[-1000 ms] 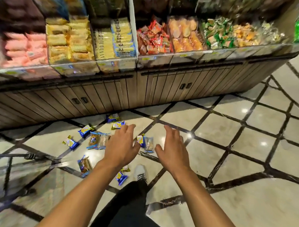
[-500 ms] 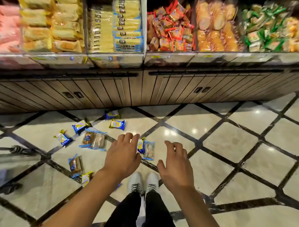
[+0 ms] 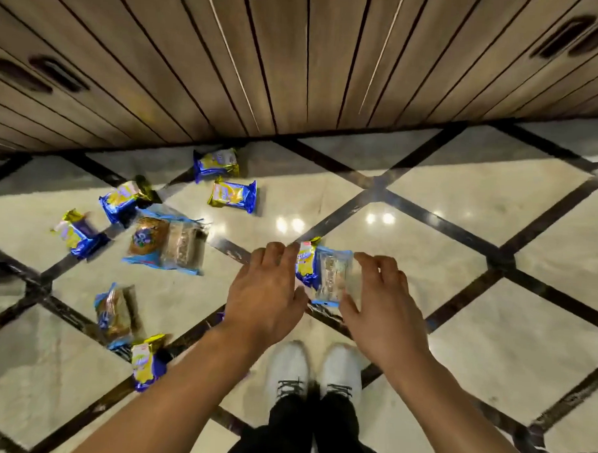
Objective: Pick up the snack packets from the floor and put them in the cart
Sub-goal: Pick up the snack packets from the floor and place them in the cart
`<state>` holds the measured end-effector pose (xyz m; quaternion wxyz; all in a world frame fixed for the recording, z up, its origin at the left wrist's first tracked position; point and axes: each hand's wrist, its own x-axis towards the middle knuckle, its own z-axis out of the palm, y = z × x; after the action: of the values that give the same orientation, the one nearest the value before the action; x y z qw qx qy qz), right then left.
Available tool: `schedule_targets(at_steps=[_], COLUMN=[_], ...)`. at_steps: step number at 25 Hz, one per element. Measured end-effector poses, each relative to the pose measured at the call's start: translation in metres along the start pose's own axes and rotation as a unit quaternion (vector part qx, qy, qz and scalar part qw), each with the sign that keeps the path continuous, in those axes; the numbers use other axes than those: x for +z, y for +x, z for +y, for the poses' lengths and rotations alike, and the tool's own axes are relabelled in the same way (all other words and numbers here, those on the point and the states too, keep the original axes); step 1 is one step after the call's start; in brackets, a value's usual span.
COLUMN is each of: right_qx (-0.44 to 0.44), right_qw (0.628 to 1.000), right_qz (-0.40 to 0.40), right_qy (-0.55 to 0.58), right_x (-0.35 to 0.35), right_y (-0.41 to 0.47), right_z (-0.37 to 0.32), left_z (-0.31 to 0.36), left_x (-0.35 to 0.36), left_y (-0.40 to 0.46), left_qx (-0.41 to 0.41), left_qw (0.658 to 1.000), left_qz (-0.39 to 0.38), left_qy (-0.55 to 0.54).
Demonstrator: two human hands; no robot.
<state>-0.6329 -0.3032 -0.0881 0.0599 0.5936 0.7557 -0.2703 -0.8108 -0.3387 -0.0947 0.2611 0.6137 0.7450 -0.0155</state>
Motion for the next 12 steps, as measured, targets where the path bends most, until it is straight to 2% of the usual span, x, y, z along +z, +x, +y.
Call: schedule_targets(at_steps=[6,9,12], right_qx=[0.010,0.009,0.037], right_qw=[0.999,0.998,0.996], right_qz=[-0.040,-0.065,-0.071], right_qy=[-0.006,0.001,0.047], right_x=[0.150,0.196,0.235], right_y=[0.077,0.114,0.142], right_z=[0.084,0.111,0.130], left_z=[-0.056,-0.067,-0.075], left_x=[0.157,0.204,0.245], left_y=[0.088,0.129,0.156], left_qx=[-0.029,-0.047,-0.063], left_qw=[0.998,0.994,0.990], left_qz=[-0.034,-0.078,-0.078], left_qy=[-0.042,-0.066,-0.099])
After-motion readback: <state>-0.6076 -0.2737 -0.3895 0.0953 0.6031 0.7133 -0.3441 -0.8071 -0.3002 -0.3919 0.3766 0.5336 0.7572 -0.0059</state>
